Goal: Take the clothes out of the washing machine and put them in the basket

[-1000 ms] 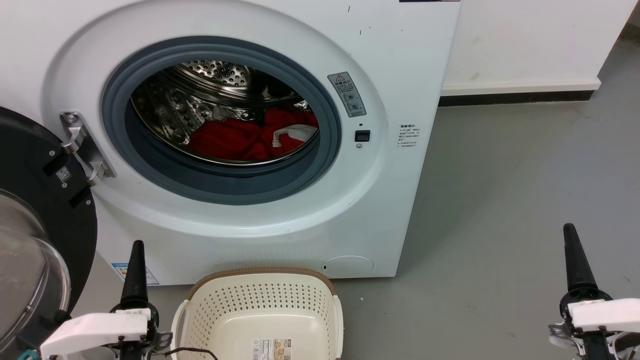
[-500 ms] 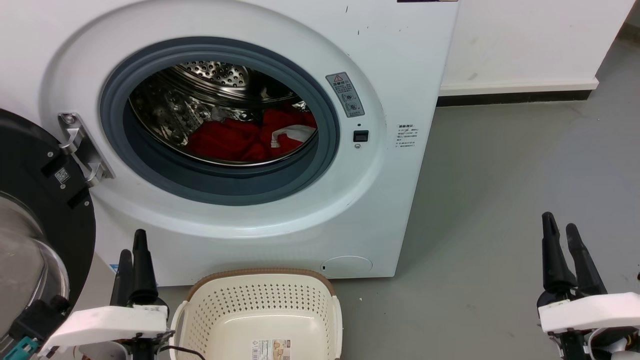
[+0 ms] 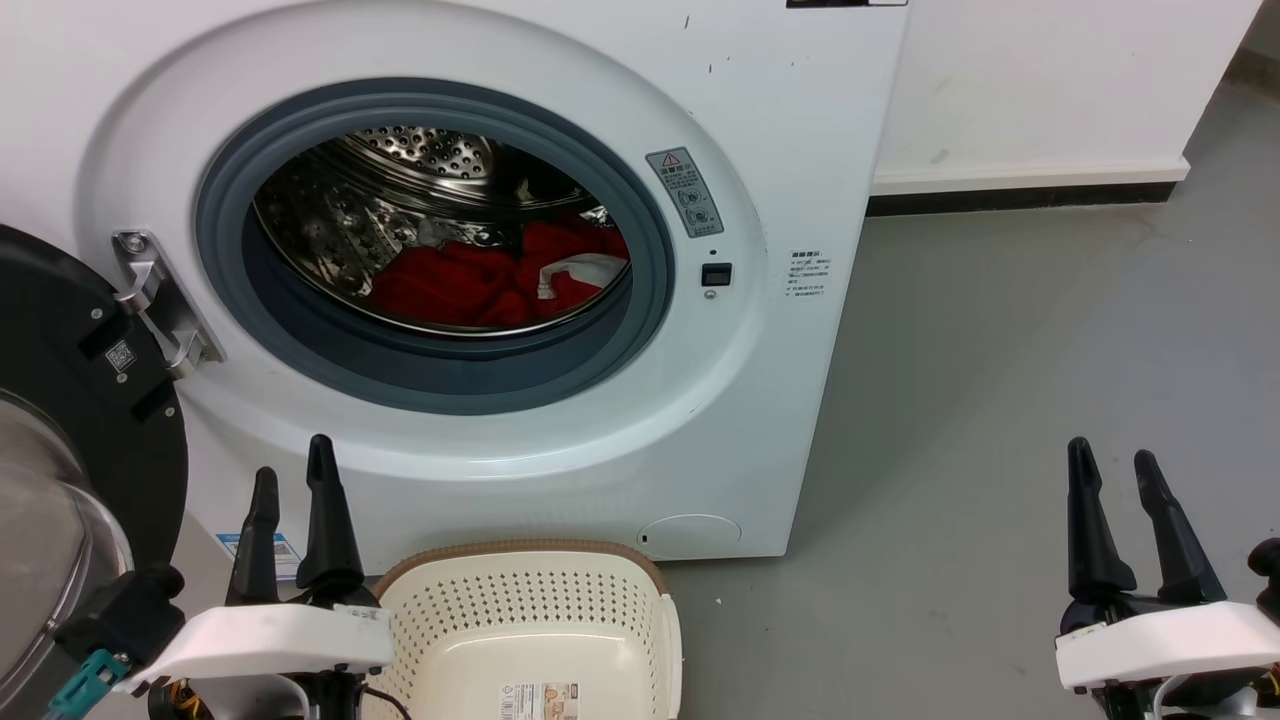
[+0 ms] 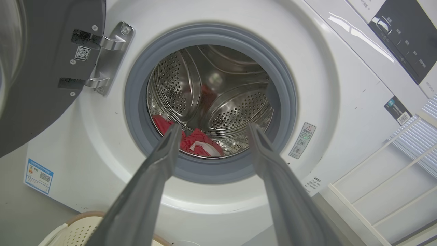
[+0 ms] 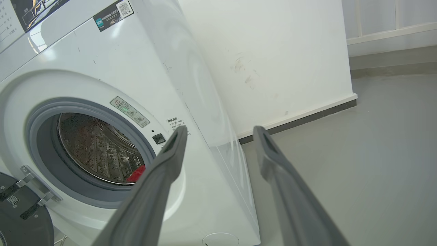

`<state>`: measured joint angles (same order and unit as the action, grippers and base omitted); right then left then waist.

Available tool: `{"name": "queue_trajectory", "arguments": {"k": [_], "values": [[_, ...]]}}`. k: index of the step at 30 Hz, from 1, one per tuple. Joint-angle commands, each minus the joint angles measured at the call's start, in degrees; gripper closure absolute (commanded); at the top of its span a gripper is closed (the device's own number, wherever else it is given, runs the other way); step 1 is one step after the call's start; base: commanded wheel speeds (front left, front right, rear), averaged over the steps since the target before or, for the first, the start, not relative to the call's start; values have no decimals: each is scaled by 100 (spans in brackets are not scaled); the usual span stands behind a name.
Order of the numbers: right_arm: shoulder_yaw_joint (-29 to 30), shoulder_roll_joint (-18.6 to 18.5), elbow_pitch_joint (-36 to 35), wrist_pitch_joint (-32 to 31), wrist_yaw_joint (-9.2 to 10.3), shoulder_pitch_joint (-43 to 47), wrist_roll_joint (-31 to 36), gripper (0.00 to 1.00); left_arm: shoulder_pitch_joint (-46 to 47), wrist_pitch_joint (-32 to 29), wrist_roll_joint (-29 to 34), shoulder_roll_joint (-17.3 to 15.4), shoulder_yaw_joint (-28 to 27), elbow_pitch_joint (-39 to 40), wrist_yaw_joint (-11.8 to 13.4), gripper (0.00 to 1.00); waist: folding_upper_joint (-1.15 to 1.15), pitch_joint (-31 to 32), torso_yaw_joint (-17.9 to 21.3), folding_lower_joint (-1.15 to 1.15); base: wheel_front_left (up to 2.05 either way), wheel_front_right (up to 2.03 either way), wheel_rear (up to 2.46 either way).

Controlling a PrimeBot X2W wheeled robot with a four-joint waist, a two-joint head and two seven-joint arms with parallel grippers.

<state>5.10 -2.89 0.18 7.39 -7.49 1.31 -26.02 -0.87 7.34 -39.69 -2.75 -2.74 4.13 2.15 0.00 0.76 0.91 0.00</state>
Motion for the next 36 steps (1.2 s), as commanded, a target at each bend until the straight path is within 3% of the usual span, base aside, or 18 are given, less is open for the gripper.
{"name": "queue_trajectory", "arguments": {"k": [1,24,36], "values": [[-5,-6,-70,58,0,-8,205,0,-2,63,186,-15,34,133,55,0,0,4,6,0,0,0,0],[62,-3,9,385,0,181,1795,0,-257,390,2173,-15,743,-116,143,0,0,60,37,0,0,0,0],[71,0,-66,538,1,253,2435,0,-359,532,2802,-16,905,-264,171,0,0,75,16,0,0,0,0]]}}
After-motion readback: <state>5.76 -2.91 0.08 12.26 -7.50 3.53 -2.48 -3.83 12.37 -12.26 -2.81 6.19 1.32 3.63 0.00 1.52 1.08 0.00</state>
